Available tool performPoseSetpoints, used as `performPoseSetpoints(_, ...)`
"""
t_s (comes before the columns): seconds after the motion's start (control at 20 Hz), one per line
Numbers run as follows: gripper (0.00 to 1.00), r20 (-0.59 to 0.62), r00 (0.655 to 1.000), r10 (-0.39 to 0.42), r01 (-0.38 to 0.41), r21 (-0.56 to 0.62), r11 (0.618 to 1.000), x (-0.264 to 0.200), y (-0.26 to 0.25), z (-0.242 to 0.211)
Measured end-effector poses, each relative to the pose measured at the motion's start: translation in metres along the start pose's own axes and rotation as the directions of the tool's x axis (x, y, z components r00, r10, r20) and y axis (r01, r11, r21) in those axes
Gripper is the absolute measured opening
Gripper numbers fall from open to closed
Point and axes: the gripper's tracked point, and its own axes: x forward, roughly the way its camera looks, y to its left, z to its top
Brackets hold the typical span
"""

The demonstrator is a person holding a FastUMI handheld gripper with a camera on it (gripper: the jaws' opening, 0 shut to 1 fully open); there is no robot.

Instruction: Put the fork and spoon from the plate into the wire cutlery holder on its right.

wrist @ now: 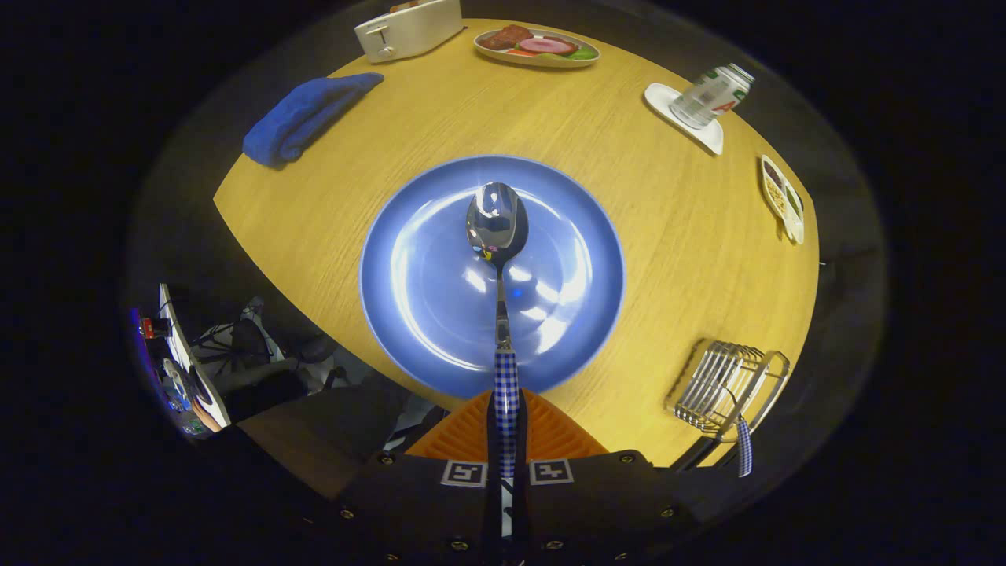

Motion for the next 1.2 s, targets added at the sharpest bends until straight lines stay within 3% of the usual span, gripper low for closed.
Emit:
performPoseSetpoints(0.25,0.05,-0.024,0.995,-0.1,0.103,0.148,0.984,-0.045,-0.067,-0.042)
performPoseSetpoints(0.55,0.05,-0.209,0.965,-0.16,0.211,0.25,0.945,-0.077,-0.131,-0.108)
performPoseSetpoints(0.9,0.05,-0.371,0.919,-0.134,0.215,0.187,0.959,-0.053,-0.16,-0.136)
performPoseSetpoints(1.2,0.05,-0.458,0.87,-0.181,0.246,0.085,0.966,-0.051,-0.18,-0.124)
